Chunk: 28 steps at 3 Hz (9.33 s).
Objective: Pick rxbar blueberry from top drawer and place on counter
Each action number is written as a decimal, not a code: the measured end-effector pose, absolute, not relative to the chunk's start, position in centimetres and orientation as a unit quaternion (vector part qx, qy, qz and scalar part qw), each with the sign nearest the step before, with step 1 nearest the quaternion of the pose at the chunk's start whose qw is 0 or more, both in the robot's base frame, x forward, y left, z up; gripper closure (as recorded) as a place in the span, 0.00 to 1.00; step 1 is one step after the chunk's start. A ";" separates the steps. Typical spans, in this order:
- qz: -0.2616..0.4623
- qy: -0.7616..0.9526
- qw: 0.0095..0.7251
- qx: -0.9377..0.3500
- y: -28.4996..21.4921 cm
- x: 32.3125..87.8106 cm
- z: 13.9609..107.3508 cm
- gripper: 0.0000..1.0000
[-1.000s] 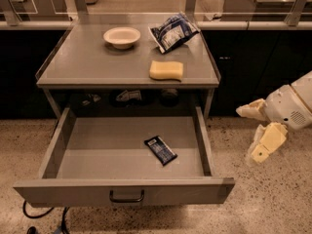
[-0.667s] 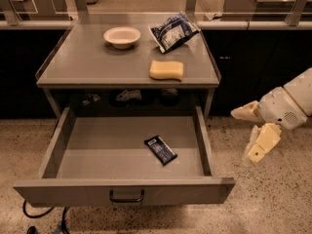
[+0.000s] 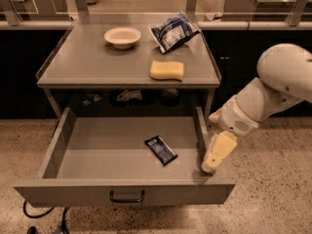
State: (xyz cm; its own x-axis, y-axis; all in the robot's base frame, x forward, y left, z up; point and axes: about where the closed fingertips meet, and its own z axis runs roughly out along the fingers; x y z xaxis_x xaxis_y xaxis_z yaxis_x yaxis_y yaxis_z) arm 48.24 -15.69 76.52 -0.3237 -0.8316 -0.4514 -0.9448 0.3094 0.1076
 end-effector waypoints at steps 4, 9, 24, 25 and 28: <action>0.201 0.824 0.176 -0.500 -14.0 51.4 72.0 0.00; 0.272 0.811 0.212 -0.473 -5.6 54.4 64.2 0.00; 0.246 0.807 0.347 -0.411 -1.7 60.9 72.0 1.00; 0.246 0.805 0.352 -0.410 -1.7 61.3 72.6 0.81; 0.246 0.805 0.352 -0.410 -1.6 61.3 72.6 0.12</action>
Offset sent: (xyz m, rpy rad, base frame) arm 0.0018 0.0015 -0.0177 -0.0691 -0.0311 -0.1319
